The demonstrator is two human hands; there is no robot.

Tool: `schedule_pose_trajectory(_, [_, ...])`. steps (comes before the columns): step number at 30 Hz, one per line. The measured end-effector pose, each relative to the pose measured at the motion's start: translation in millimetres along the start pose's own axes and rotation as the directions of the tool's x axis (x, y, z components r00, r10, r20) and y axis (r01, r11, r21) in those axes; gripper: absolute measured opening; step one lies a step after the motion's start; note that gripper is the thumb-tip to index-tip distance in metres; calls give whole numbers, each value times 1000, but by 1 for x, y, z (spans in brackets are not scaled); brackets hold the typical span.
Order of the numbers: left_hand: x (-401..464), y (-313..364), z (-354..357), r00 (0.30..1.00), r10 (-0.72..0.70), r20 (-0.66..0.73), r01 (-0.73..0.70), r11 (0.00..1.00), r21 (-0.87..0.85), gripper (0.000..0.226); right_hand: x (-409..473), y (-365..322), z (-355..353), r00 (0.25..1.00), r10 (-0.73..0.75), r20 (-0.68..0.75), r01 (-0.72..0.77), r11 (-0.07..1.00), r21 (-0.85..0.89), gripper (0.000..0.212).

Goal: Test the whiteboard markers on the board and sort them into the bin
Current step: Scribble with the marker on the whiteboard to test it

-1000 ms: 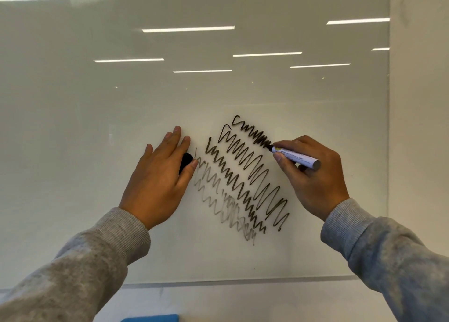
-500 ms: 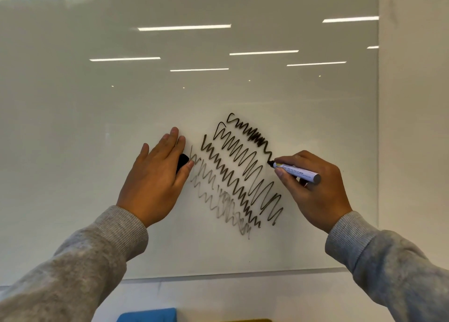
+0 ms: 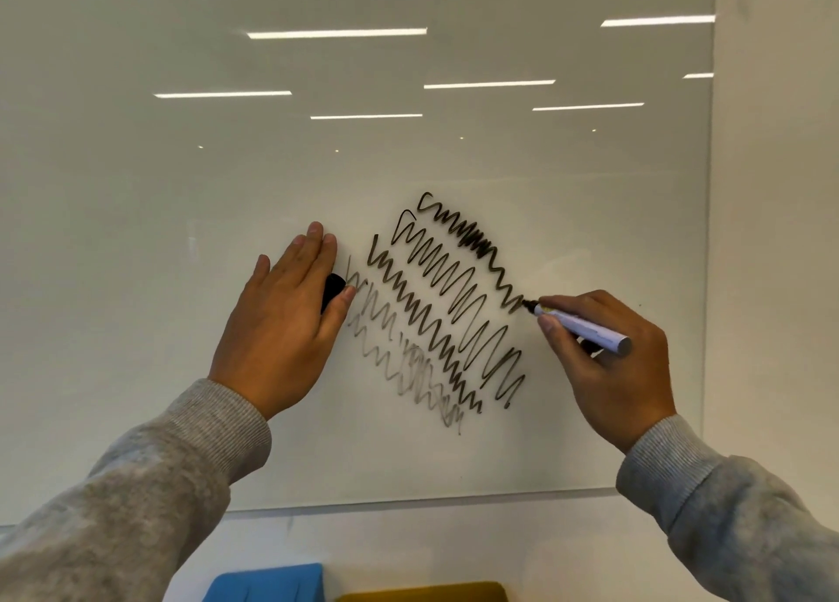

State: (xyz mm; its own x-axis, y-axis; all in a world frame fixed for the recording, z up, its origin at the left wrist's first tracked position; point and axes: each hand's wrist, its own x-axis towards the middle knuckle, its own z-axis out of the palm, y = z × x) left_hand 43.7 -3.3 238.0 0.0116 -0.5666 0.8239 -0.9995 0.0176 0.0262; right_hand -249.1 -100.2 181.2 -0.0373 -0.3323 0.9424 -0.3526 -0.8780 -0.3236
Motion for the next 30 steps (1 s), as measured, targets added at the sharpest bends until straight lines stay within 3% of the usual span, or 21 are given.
schedule_pose_trajectory(5, [-1, -1, 3, 1000, 1, 3, -1, 1000, 5, 66, -6, 0, 1, 999, -5, 46, 6, 1000, -22, 20])
schedule_pose_trajectory(9, [-1, -1, 4, 1000, 3, 5, -3, 1000, 4, 66, -8, 1, -1, 999, 39, -37, -40, 999, -7, 21])
schedule_pose_trajectory(14, [-4, 4, -3, 999, -7, 40, 9, 999, -33, 66, -24, -2, -1, 997, 68, 47, -67, 997, -27, 28])
schedule_pose_trajectory(24, [-66, 35, -6, 999, -31, -14, 23, 908, -417, 57, -62, -21, -8, 981, 191, 28, -193, 978, 84, 14])
schedule_pose_trajectory(27, [-98, 47, 1, 998, -37, 52, 58, 855, -515, 49, -85, -30, -5, 963, 258, 73, -267, 952, 151, 13])
schedule_pose_trajectory(30, [-129, 56, 14, 979, -138, 148, 201, 758, -621, 34, -107, -35, -4, 927, 354, 127, -374, 899, 228, 10])
